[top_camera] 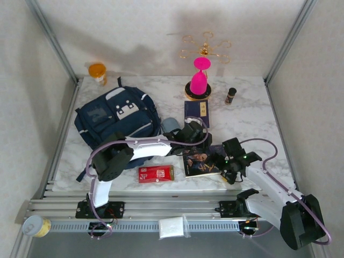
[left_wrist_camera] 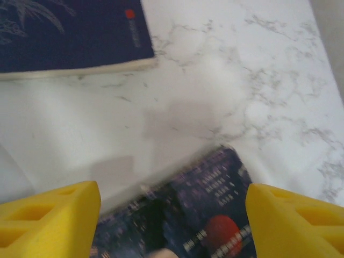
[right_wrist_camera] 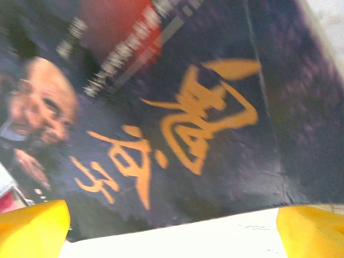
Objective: Pack the student bag
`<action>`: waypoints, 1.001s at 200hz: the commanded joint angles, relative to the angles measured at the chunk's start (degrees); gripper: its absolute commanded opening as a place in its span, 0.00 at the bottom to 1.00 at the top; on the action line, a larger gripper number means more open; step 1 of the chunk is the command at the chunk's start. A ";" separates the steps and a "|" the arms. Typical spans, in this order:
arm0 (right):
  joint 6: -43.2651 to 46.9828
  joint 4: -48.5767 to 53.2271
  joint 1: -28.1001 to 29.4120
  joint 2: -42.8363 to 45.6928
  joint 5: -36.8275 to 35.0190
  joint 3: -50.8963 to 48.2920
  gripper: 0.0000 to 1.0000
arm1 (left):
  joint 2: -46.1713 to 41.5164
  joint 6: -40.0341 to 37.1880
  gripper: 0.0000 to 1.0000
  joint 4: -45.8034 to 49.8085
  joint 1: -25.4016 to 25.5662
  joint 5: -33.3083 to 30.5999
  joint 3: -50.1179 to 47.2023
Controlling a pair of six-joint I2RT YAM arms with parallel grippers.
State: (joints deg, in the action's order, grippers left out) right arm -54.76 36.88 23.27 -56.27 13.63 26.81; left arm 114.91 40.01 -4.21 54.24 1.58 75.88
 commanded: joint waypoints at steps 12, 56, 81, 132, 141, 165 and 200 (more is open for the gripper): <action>-2.21 -8.01 -3.12 1.89 3.84 -3.81 0.99 | 5.22 -1.99 0.66 5.61 -1.17 3.41 6.07; 2.20 -10.54 -10.82 2.39 2.31 -4.79 0.90 | 10.04 -6.19 0.57 14.60 -0.98 6.79 12.77; 4.19 -16.89 -16.10 1.81 6.54 -5.07 0.80 | 8.62 -6.69 0.54 17.50 -1.24 6.00 11.28; 9.02 -24.88 -21.88 -8.50 10.54 3.79 0.69 | -0.19 -3.35 0.49 15.09 0.35 5.05 -0.23; 10.14 -25.82 -22.74 -10.87 10.84 5.55 0.69 | -2.23 -1.43 0.49 13.04 0.73 4.70 -3.06; 15.62 -23.19 -24.10 -16.80 11.45 10.72 0.72 | -6.01 2.75 0.50 8.81 1.89 4.98 -7.52; 23.13 -6.76 -24.30 -15.24 2.34 15.61 0.89 | -9.79 6.13 0.51 6.28 2.63 1.81 -11.18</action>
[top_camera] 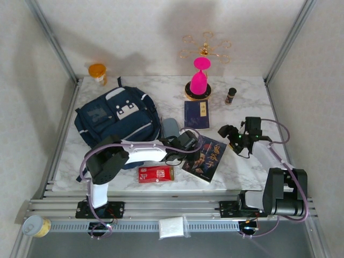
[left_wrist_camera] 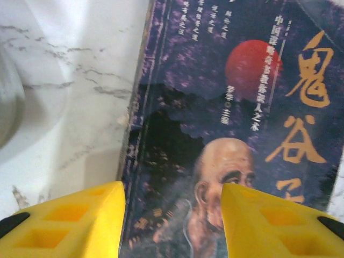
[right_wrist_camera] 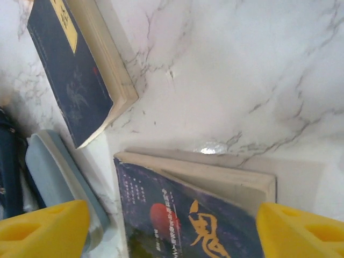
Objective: Pack the student bag
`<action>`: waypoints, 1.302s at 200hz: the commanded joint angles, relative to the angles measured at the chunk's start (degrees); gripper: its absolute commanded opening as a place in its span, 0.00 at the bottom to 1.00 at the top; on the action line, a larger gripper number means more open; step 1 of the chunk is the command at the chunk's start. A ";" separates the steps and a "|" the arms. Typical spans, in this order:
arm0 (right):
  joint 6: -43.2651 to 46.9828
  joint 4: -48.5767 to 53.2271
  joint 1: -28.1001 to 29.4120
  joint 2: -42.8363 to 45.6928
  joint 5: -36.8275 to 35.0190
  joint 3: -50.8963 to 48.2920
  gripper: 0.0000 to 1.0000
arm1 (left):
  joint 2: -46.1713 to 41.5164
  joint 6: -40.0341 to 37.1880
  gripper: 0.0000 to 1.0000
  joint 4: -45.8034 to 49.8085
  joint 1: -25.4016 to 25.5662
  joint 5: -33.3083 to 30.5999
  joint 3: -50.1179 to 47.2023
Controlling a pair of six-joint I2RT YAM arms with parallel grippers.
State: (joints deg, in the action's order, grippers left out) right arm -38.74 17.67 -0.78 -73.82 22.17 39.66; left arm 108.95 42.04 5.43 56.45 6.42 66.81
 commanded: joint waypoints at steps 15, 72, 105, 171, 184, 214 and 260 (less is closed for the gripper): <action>6.72 18.48 0.32 6.01 -9.40 1.56 0.92 | -5.58 4.82 0.52 -4.24 0.41 -4.13 -4.53; -7.62 17.48 14.28 17.73 -4.20 -11.49 0.92 | -3.48 2.22 0.52 -5.98 2.01 0.47 -5.68; -11.88 9.69 18.47 18.93 1.07 -17.04 0.81 | -3.39 4.48 0.51 -7.67 3.10 1.83 -7.97; -10.30 4.33 18.48 14.36 3.41 -17.91 0.75 | -3.31 6.26 0.47 -6.83 4.41 -2.55 -10.25; -10.46 1.64 18.45 13.77 5.50 -18.59 0.75 | -3.30 6.39 0.47 -5.29 4.25 -4.97 -10.32; -9.78 2.08 18.45 14.35 6.85 -17.09 0.72 | -2.15 6.80 0.46 -6.80 3.94 -3.47 -11.43; -11.03 3.73 18.40 20.21 8.68 -14.62 0.63 | -1.24 8.15 0.45 -8.18 3.94 -3.23 -12.78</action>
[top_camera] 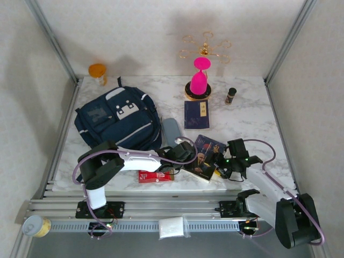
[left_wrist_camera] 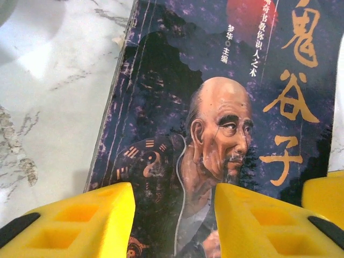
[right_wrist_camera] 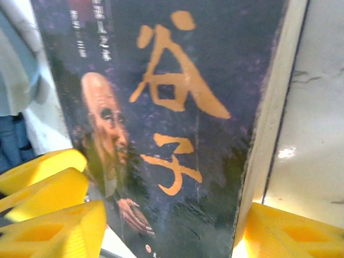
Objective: Pack the student bag
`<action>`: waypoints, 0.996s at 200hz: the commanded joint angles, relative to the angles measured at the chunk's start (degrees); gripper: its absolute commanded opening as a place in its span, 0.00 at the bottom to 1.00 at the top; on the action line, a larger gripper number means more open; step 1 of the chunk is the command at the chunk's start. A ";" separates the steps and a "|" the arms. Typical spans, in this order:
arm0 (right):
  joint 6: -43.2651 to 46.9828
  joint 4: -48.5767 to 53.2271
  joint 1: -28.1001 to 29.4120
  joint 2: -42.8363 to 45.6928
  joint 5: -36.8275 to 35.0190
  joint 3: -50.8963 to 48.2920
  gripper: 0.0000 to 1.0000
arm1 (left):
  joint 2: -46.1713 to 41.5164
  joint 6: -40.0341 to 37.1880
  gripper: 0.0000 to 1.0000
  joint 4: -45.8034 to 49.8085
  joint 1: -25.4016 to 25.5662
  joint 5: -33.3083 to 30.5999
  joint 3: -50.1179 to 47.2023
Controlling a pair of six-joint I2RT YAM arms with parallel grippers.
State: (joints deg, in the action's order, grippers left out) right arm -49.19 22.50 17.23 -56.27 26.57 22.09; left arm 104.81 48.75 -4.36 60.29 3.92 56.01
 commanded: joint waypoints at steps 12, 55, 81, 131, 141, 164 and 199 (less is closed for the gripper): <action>0.49 0.17 0.34 2.90 4.05 4.32 0.62 | 3.07 1.48 0.45 1.99 0.17 -1.09 -1.93; 3.51 5.34 0.40 1.87 -0.34 6.26 0.50 | 3.09 1.35 0.45 1.81 0.12 -0.93 -1.96; 4.23 5.43 0.38 1.91 -1.20 6.78 0.39 | 3.55 1.41 0.45 1.63 0.18 -0.41 -1.52; 6.52 7.02 0.31 0.66 -3.47 7.50 0.18 | 3.38 1.43 0.45 1.55 0.18 -0.33 -1.26; 6.64 7.01 0.29 0.77 -3.42 7.55 0.16 | 3.46 1.38 0.45 1.66 0.20 -0.32 -1.10; 7.08 7.64 0.31 1.16 -4.00 8.14 0.08 | 3.22 1.08 0.46 1.90 0.18 -0.32 -0.51; 7.83 6.81 0.20 3.33 -4.17 9.18 0.00 | 1.38 1.52 0.52 -0.38 -0.34 0.93 -0.29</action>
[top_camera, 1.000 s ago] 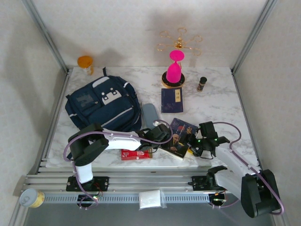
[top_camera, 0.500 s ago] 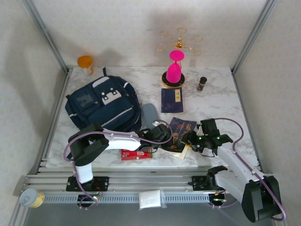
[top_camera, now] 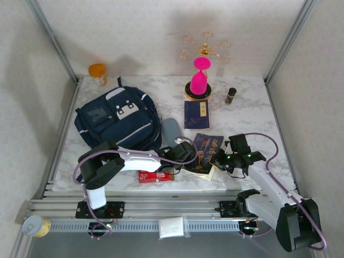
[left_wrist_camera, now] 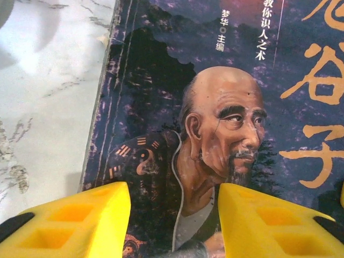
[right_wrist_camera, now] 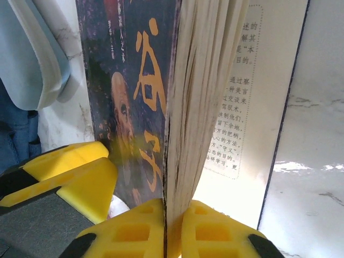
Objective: Pack the student bag
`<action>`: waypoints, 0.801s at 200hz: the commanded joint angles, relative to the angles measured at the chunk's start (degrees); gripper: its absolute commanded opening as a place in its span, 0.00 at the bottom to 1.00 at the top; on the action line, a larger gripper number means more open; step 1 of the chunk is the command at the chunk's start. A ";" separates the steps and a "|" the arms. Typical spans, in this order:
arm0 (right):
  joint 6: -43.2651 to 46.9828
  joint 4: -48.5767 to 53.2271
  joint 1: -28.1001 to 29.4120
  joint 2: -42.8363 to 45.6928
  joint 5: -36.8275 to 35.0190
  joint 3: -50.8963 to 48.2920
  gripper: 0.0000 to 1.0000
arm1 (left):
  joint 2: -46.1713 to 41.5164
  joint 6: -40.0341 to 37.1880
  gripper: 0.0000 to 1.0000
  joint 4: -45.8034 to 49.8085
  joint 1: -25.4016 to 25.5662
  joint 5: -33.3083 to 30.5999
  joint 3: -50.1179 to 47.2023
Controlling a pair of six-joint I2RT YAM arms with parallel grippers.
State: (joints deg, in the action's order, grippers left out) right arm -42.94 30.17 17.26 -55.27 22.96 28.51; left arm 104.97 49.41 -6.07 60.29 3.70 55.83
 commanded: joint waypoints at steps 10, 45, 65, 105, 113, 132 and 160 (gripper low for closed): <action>1.72 -1.13 0.13 3.21 -1.07 2.86 0.00 | -0.18 1.12 0.54 0.74 -0.57 1.34 -0.11; 3.56 0.51 -0.21 5.49 -1.20 6.60 0.00 | -8.72 0.70 0.65 1.55 -2.19 0.93 0.10; 6.07 1.52 -0.21 7.07 -0.21 10.40 0.00 | -14.66 -0.12 0.69 1.90 -3.61 0.16 -1.73; 10.78 5.07 -0.21 6.35 3.93 19.25 0.00 | -25.10 -1.41 0.77 1.24 -8.79 3.40 -6.29; 11.22 4.94 -0.21 6.22 6.07 20.62 0.00 | -27.02 -1.58 0.79 0.45 -10.04 4.66 -7.45; 11.86 3.75 -0.21 5.66 10.35 23.67 0.00 | -31.13 -1.99 0.86 -2.15 -13.26 8.31 -10.30; 11.50 -2.18 -0.21 5.21 17.95 25.20 0.00 | -34.16 -1.95 0.97 -6.38 -17.99 14.59 -13.76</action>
State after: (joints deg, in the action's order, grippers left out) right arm -33.15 35.09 17.12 -49.98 31.38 50.74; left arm 72.97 48.03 -8.08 45.32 11.20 44.40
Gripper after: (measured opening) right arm 0.085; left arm 0.936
